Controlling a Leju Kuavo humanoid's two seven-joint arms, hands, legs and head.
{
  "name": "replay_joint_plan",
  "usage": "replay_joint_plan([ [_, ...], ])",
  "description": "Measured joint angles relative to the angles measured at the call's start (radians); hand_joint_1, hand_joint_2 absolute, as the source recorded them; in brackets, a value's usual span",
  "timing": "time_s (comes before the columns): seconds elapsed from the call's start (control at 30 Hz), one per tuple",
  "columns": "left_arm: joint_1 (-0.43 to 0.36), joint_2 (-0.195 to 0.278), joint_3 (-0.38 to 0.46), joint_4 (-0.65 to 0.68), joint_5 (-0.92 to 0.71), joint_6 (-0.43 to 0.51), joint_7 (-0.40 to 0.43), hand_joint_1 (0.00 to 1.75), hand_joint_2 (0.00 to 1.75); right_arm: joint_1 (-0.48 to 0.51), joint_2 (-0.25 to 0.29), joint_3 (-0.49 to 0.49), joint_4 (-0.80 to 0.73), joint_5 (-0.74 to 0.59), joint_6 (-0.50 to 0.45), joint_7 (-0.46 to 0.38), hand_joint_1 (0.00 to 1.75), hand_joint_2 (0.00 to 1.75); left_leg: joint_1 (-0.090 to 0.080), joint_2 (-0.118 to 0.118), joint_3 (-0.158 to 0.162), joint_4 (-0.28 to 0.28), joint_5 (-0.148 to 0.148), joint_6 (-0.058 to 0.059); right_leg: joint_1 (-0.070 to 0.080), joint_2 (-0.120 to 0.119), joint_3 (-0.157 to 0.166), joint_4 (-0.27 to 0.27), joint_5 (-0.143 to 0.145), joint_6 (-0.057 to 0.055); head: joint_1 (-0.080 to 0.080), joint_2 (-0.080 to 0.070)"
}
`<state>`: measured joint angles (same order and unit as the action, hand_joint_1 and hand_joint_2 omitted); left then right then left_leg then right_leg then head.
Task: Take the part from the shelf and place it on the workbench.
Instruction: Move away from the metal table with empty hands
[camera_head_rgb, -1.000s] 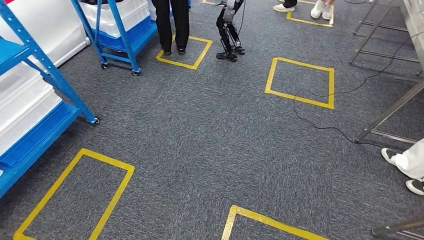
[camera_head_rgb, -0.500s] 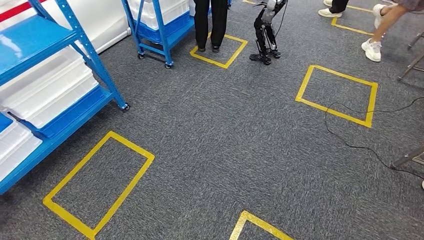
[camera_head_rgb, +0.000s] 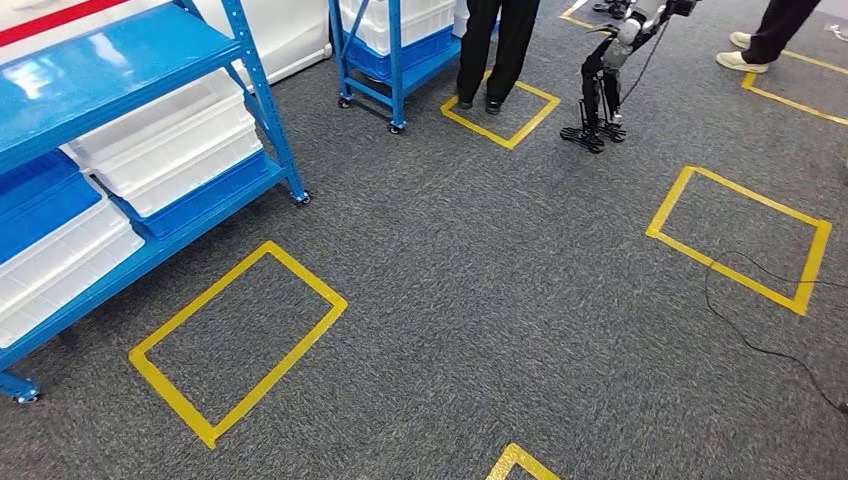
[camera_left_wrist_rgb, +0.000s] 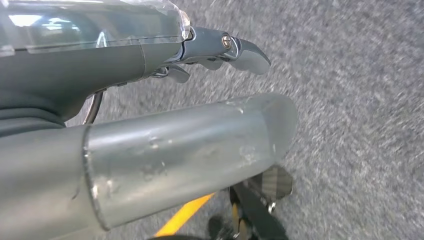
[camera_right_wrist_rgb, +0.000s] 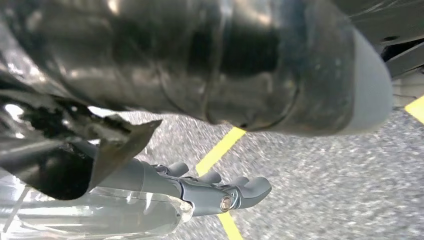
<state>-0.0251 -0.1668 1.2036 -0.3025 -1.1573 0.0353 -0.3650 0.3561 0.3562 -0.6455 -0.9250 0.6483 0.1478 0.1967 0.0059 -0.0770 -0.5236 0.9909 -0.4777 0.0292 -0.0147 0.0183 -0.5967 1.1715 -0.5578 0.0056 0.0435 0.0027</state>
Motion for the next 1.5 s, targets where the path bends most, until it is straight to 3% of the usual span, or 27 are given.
replay_joint_plan([
  [0.07,-0.001,0.0,0.0,0.001,-0.005,0.001,-0.002,0.0,0.0,0.0,0.0,0.0,0.0,0.003,0.002,-0.001,0.0,0.0,-0.002,-0.025,-0.002,0.006,-0.005,-0.009,-0.001,0.04,0.045,-0.113,0.048,-0.006,0.0,0.0],
  [0.1,-0.002,0.0,0.0,0.001,-0.007,0.002,-0.003,0.0,0.0,0.0,0.0,0.0,0.0,0.005,0.002,-0.004,0.0,0.0,-0.002,-0.034,-0.006,0.008,-0.007,-0.015,0.0,0.052,0.053,-0.136,0.052,-0.008,0.0,0.0],
  [0.17,-0.001,0.0,0.0,0.001,-0.008,0.003,-0.008,0.0,0.0,-0.001,0.0,0.0,0.0,0.009,0.002,-0.01,0.0,0.0,0.001,-0.054,-0.013,0.008,-0.006,-0.029,0.002,0.04,0.056,-0.142,0.052,-0.016,0.0,0.0],
  [0.2,0.0,0.0,0.0,0.001,-0.008,0.004,-0.011,0.0,0.0,-0.001,0.0,0.0,0.0,0.011,0.002,-0.012,0.0,0.0,0.003,-0.052,-0.015,0.011,-0.008,-0.034,0.002,0.029,0.058,-0.147,0.054,-0.022,0.0,0.0],
  [0.27,-0.001,0.001,0.0,0.002,-0.007,0.005,-0.014,0.0,0.0,0.0,0.0,0.0,0.0,0.013,0.002,-0.015,0.0,0.0,0.004,-0.006,-0.037,0.059,-0.04,-0.043,-0.002,0.003,0.062,-0.158,0.058,-0.037,0.0,0.0],
  [0.33,-0.005,0.0,0.0,0.003,-0.007,0.006,-0.014,0.0,0.0,0.002,0.0,0.0,0.0,0.017,0.002,-0.016,0.0,0.0,0.005,0.053,-0.099,0.182,-0.105,-0.052,0.0,-0.026,0.064,-0.162,0.057,-0.045,0.0,0.0],
  [0.4,-0.008,0.0,0.0,0.005,-0.007,0.009,-0.012,0.0,0.0,0.002,0.0,0.0,0.001,0.02,0.001,-0.016,0.0,0.0,0.008,0.069,-0.152,0.285,-0.139,-0.059,0.003,-0.056,0.065,-0.161,0.053,-0.046,0.0,0.0],
  [0.43,-0.007,0.001,0.001,0.005,-0.008,0.011,-0.01,0.0,0.0,0.001,0.0,-0.001,0.001,0.022,0.0,-0.016,0.0,0.0,0.008,0.072,-0.152,0.285,-0.127,-0.06,0.003,-0.071,0.067,-0.161,0.05,-0.045,0.0,0.0],
  [0.47,-0.005,0.001,0.001,0.006,-0.009,0.012,-0.008,0.0,0.0,0.0,0.0,-0.001,0.002,0.023,-0.002,-0.016,0.0,0.0,0.008,0.076,-0.131,0.244,-0.097,-0.059,0.003,-0.083,0.071,-0.161,0.047,-0.043,0.0,0.0],
  [0.57,-0.005,0.002,0.004,0.006,-0.011,0.016,-0.006,0.0,0.0,-0.001,0.0,-0.001,0.003,0.023,-0.004,-0.016,0.0,0.0,0.002,0.125,-0.025,0.045,-0.011,-0.045,0.006,-0.115,0.086,-0.161,0.036,-0.031,0.0,0.0],
  [0.63,-0.005,0.003,0.007,0.006,-0.015,0.017,-0.003,0.0,0.0,-0.003,0.0,-0.001,0.003,0.023,-0.005,-0.015,0.0,0.0,-0.005,0.136,-0.009,0.009,-0.006,-0.031,0.008,-0.131,0.095,-0.162,0.032,-0.02,0.0,0.0],
  [0.7,-0.003,0.004,0.01,0.006,-0.017,0.018,0.0,0.0,0.0,-0.008,0.0,0.0,0.003,0.023,-0.005,-0.014,0.0,0.0,-0.003,0.117,-0.008,0.001,-0.002,-0.02,0.007,-0.14,0.103,-0.164,0.028,-0.009,0.0,0.0],
  [0.77,-0.002,0.004,0.013,0.007,-0.018,0.018,0.001,0.0,0.0,-0.01,0.0,0.001,0.003,0.023,-0.005,-0.013,0.0,0.0,0.003,0.098,0.0,-0.011,0.006,-0.007,0.005,-0.101,0.095,-0.131,0.0,0.001,0.0,0.0],
  [0.83,-0.005,0.004,0.014,0.008,-0.018,0.018,0.002,0.0,0.0,-0.009,0.0,0.001,0.003,0.023,-0.005,-0.012,0.0,0.0,0.005,0.078,0.001,-0.015,0.011,0.002,0.001,-0.042,0.039,-0.017,-0.065,0.005,0.0,0.0],
  [0.9,-0.007,0.004,0.015,0.008,-0.018,0.018,0.001,0.0,0.0,-0.008,0.0,0.001,0.004,0.023,-0.004,-0.012,0.0,0.0,0.003,0.053,-0.002,-0.013,0.011,0.005,0.0,-0.023,-0.027,0.104,-0.106,0.007,0.0,0.0],
  [0.93,-0.007,0.005,0.015,0.008,-0.018,0.018,0.0,0.0,0.0,-0.007,0.0,0.001,0.004,0.023,-0.004,-0.012,0.0,0.0,0.003,0.039,-0.002,-0.012,0.011,0.005,0.0,-0.021,-0.04,0.12,-0.096,0.007,0.0,0.0],
  [0.97,-0.007,0.005,0.016,0.008,-0.018,0.018,0.0,0.0,0.0,-0.006,0.0,0.0,0.005,0.023,-0.004,-0.012,0.0,0.0,0.003,0.024,0.0,-0.01,0.009,0.004,-0.001,-0.019,-0.033,0.094,-0.065,0.007,0.0,0.0],
  [1.0,-0.007,0.005,0.016,0.009,-0.018,0.018,0.0,0.0,0.0,-0.006,0.0,0.0,0.005,0.023,-0.004,-0.012,0.0,0.0,0.003,0.009,0.002,-0.007,0.007,0.002,-0.002,-0.011,-0.01,0.033,-0.02,0.005,0.0,0.0],
  [1.07,-0.008,0.005,0.016,0.01,-0.018,0.016,-0.001,0.0,0.0,-0.005,0.0,0.0,0.005,0.023,-0.004,-0.012,0.0,0.0,0.002,-0.017,0.001,0.001,0.001,-0.007,-0.004,0.031,0.042,-0.095,0.042,-0.001,0.0,0.0],
  [1.13,-0.009,0.005,0.017,0.012,-0.018,0.014,-0.004,0.0,0.0,-0.006,0.0,-0.001,0.005,0.023,-0.004,-0.012,0.0,0.0,0.002,-0.037,-0.007,0.006,-0.002,-0.018,-0.002,0.054,0.06,-0.144,0.052,-0.007,0.0,0.0],
  [1.2,-0.007,0.006,0.017,0.012,-0.017,0.012,-0.006,0.0,0.0,-0.007,0.0,0.0,0.005,0.023,-0.003,-0.012,0.0,0.0,0.005,-0.051,-0.012,0.006,-0.002,-0.031,-0.002,0.033,0.062,-0.15,0.054,-0.017,0.0,0.0],
  [1.27,-0.005,0.007,0.018,0.013,-0.017,0.011,-0.008,0.0,0.0,-0.006,0.001,0.0,0.004,0.023,0.0,-0.012,0.0,0.0,0.006,-0.014,-0.026,0.036,-0.023,-0.041,-0.006,0.009,0.068,-0.161,0.057,-0.031,0.0,0.0],
  [1.33,-0.009,0.008,0.018,0.014,-0.016,0.007,-0.01,0.0,0.0,-0.003,0.001,0.0,0.004,0.022,0.005,-0.012,0.0,0.0,0.006,0.046,-0.077,0.141,-0.082,-0.052,-0.006,-0.018,0.072,-0.166,0.057,-0.041,-0.001,0.0],
  [1.4,-0.013,0.009,0.019,0.014,-0.013,0.002,-0.011,0.0,0.0,-0.001,0.001,0.0,0.004,0.02,0.008,-0.012,0.0,0.0,0.009,0.067,-0.145,0.272,-0.135,-0.062,-0.003,-0.049,0.073,-0.166,0.052,-0.045,-0.001,0.0],
  [1.43,-0.013,0.01,0.019,0.014,-0.011,0.0,-0.012,0.0,0.0,-0.001,0.001,0.001,0.003,0.019,0.009,-0.011,0.0,0.0,0.011,0.07,-0.16,0.301,-0.136,-0.065,-0.003,-0.064,0.075,-0.165,0.049,-0.044,-0.001,0.0],
  [1.47,-0.011,0.01,0.02,0.014,-0.009,-0.002,-0.012,0.0,0.0,-0.001,0.001,0.002,0.003,0.018,0.009,-0.011,0.0,0.0,0.012,0.073,-0.153,0.287,-0.115,-0.066,-0.003,-0.077,0.078,-0.165,0.046,-0.043,-0.001,0.0],
  [1.5,-0.009,0.012,0.021,0.014,-0.007,-0.004,-0.012,0.0,0.0,-0.001,0.001,0.004,0.003,0.017,0.009,-0.01,0.0,0.0,0.013,0.081,-0.124,0.23,-0.079,-0.066,-0.003,-0.089,0.083,-0.165,0.042,-0.04,-0.001,0.0],
])
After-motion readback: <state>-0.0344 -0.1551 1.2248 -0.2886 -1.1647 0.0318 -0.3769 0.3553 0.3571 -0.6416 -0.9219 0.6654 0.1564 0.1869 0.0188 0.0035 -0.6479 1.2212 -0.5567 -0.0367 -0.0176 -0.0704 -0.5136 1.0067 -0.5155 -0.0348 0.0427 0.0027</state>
